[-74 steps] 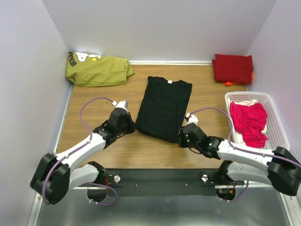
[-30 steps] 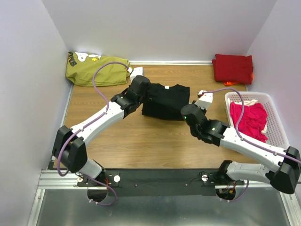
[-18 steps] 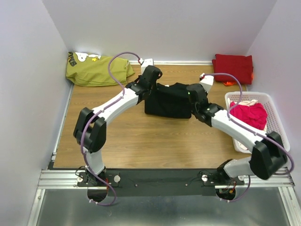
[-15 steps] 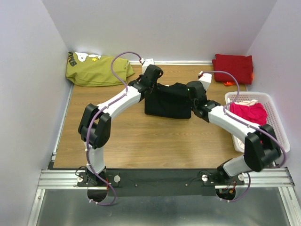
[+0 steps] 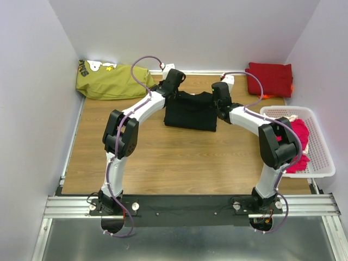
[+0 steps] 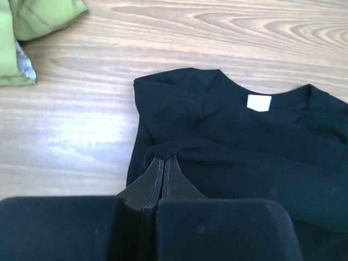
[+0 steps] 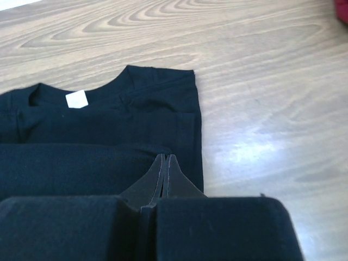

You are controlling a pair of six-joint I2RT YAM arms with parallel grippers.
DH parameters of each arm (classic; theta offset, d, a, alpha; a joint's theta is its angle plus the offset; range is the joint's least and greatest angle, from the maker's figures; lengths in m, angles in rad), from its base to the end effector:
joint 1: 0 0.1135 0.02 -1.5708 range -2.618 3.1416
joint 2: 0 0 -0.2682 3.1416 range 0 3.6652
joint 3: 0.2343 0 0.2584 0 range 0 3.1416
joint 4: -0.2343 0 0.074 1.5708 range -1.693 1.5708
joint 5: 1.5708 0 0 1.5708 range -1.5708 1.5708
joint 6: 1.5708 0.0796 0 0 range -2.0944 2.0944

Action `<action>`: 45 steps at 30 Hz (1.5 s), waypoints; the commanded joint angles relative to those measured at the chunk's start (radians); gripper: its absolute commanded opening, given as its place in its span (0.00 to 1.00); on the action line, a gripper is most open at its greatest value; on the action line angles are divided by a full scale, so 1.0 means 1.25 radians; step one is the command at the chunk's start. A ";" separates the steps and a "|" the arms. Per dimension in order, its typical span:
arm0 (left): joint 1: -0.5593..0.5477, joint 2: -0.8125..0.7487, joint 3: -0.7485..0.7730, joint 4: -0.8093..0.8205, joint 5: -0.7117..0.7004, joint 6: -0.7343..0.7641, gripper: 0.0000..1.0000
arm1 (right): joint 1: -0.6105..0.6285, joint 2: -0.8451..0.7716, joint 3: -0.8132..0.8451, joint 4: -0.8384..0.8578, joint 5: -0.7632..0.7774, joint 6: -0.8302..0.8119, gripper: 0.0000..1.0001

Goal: Fold and stack the t-shirts
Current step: Fold the long partially folded tshirt into a neat square

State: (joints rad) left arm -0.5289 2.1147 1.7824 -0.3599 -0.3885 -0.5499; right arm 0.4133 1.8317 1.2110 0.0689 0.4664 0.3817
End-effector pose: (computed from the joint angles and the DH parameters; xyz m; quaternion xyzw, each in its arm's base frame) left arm 0.4725 -0.2412 0.2235 -0.0914 0.8871 -0.0644 0.4478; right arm 0.4284 0.1488 0.1992 0.0993 0.8510 -0.0023 0.5156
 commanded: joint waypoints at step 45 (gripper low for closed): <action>0.044 -0.239 -0.360 0.255 0.009 0.110 0.52 | -0.172 0.038 -0.124 0.088 -0.498 0.113 0.78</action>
State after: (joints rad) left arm -0.4797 1.8767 1.3453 -0.0742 -0.3439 -0.3912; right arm 0.2146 1.8313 1.0756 0.1310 0.0105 0.4934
